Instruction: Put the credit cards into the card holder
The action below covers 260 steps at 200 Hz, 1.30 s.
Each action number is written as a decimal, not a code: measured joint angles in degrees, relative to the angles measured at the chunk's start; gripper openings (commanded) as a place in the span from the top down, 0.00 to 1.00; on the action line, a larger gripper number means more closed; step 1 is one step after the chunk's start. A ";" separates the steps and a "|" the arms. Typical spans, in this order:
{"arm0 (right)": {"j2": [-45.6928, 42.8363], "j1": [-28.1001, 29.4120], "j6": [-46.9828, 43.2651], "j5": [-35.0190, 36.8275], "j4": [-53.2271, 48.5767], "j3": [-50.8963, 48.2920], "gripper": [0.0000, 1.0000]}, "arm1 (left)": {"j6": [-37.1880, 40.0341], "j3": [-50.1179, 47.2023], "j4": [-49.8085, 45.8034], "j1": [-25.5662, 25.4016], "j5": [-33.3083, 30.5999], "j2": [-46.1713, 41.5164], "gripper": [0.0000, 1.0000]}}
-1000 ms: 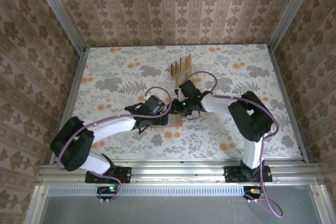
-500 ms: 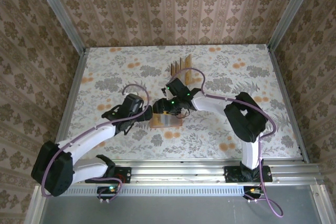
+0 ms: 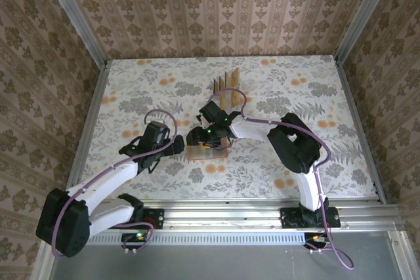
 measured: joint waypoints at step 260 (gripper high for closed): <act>12.66 -12.37 -21.81 29.40 -43.50 43.34 0.54 | 2.62 6.75 4.26 -1.57 2.51 16.26 0.00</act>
